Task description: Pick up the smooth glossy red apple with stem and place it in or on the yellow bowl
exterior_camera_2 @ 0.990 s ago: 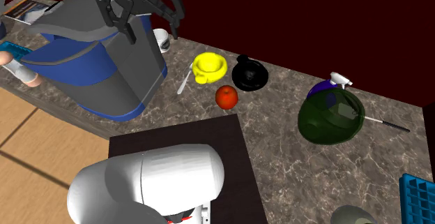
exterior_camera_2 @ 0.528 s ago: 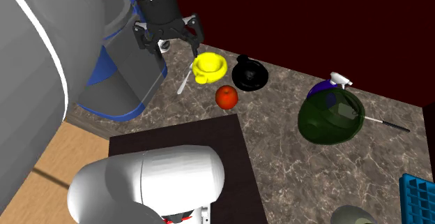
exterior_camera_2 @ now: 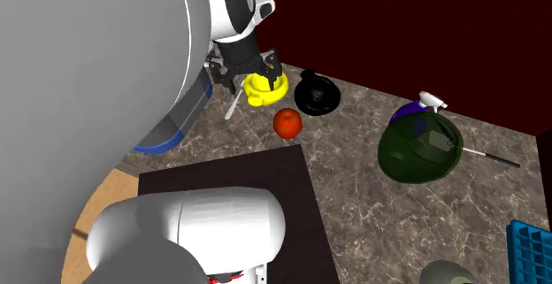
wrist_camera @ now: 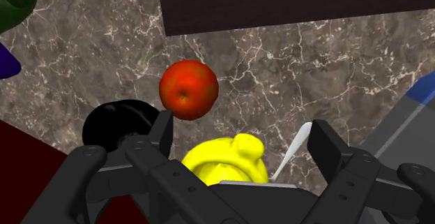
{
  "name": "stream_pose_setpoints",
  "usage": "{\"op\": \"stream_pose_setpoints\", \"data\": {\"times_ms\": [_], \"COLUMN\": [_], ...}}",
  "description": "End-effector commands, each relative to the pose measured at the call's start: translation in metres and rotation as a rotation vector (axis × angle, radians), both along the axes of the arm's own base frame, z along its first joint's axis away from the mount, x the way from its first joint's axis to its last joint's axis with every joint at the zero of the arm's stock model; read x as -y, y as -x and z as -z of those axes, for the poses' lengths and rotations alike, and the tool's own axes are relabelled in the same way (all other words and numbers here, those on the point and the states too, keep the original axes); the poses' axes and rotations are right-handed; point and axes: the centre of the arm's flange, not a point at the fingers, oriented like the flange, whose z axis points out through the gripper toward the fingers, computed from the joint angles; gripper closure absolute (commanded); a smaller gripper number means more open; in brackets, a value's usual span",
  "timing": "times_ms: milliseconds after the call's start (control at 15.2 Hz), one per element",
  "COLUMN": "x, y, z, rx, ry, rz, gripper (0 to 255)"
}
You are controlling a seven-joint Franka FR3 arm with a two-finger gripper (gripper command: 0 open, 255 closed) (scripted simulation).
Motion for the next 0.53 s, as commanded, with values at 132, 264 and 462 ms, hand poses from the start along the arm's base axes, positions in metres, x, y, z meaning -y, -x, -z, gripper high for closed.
{"op": "stream_pose_setpoints", "data": {"times_ms": [132, 264, 462], "x": [0.023, 0.035, 0.054], "y": [-0.002, -0.006, -0.011], "z": [0.047, 0.070, 0.103], "rx": [0.024, 0.033, 0.048], "ry": [0.022, 0.032, 0.048], "rz": [0.005, 0.008, 0.013], "gripper": [0, 0, 0]}}
